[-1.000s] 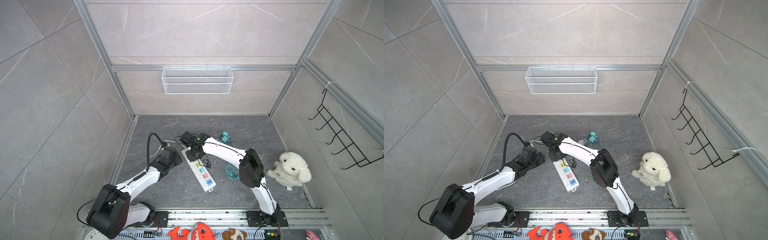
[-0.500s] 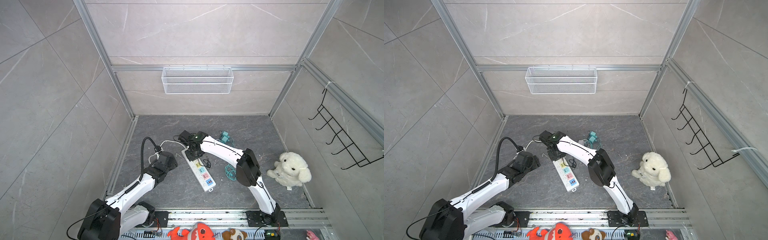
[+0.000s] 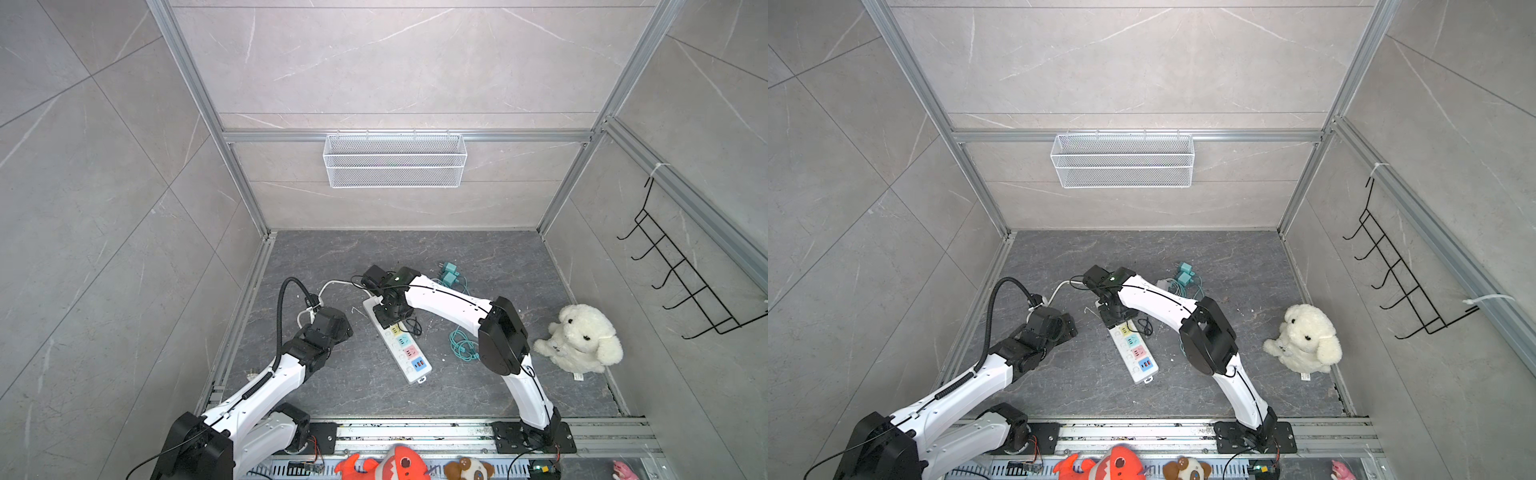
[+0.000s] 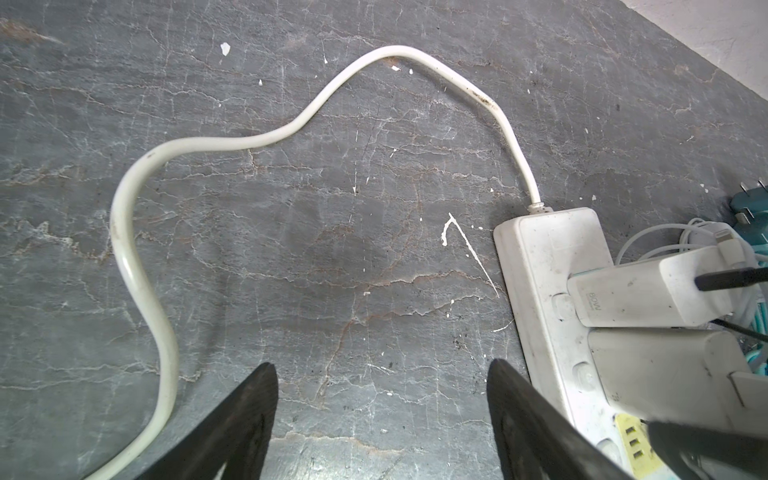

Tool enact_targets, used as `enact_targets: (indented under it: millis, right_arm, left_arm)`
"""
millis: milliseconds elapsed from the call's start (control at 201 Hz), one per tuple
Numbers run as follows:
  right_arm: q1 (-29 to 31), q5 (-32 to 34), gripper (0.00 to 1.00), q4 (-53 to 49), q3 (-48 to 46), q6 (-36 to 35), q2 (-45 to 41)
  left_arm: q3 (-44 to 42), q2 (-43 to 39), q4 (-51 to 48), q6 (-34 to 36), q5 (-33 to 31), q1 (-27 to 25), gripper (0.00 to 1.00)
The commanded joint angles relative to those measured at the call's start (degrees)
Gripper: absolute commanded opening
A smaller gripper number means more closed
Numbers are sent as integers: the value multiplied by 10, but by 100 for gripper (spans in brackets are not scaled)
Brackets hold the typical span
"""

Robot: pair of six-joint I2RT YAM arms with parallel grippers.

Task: Insert the plug
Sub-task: 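Open the right gripper and lift it off the charger while the left gripper withdraws, then move both grippers over the pile of white and teal chargers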

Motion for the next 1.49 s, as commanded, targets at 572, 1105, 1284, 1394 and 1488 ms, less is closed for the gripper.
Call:
enact_targets:
  millis: [572,1105,1284,1394,1488]
  right_arm:
    - [-174,-30,50,76,-531,115,-407]
    - [-429,20,51,184,-375,91,-300]
    - [-446,44,52,202,-241,100,-185]
    - [-443,17,50,194,-136,100,-101]
    - [-432,-2,49,198,-67,94,-49]
  left_arm:
    - [173,207,145,249,63,-276,84]
    - [522,501,33,352,187,-239,83]
    - [579,547,16,323,181,-194,83]
    - [599,565,5,299,169,-163,83]
    - [614,578,-2,283,162,-135,83]
